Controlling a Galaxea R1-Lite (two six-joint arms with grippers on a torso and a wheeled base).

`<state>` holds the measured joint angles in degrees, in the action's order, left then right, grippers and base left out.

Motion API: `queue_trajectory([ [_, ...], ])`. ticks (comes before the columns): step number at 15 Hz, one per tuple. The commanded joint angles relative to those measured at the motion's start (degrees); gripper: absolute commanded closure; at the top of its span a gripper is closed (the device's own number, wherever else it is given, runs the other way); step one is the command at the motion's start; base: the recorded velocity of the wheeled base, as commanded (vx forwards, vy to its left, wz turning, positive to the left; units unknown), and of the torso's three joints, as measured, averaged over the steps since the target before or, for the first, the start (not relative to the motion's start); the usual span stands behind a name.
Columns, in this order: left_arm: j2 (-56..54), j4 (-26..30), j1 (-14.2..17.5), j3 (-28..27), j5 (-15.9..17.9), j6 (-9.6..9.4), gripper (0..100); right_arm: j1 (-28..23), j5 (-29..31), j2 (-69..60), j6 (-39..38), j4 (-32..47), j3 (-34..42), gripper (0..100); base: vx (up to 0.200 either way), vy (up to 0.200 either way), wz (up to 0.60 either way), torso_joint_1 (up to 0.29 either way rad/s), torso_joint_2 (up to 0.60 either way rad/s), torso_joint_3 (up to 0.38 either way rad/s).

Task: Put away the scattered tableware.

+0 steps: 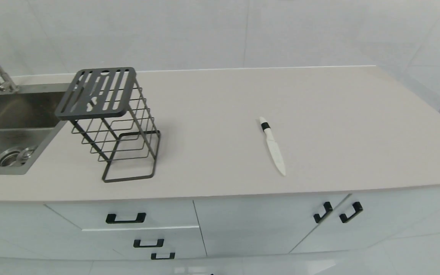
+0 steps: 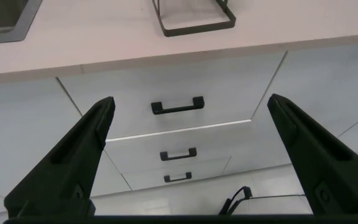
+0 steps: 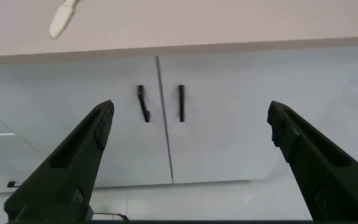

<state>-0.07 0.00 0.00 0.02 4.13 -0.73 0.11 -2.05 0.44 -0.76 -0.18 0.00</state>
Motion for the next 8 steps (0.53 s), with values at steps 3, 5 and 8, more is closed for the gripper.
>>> queue_trajectory([
  [3, 0.07, -0.09, -0.09, -0.02, 0.26, -0.06, 0, -0.02, 0.03, 0.0, -0.04, 0.01, 0.0, 0, 0.2, 0.0, 0.0, 0.007, -0.01, -0.001],
  [5, 0.07, 0.0, 0.0, -0.02, 0.44, 0.03, 0, -0.11, 0.03, 0.09, -0.04, 0.01, 0.0, 0, 0.0, 0.0, 0.0, 0.0, 0.0, 0.0],
  [8, 0.07, 0.0, -0.09, -0.02, 0.44, 0.12, 0, -0.02, 0.03, 0.09, -0.04, 0.01, 0.0, 0, 0.0, 0.0, 0.0, 0.009, -0.02, -0.015],
])
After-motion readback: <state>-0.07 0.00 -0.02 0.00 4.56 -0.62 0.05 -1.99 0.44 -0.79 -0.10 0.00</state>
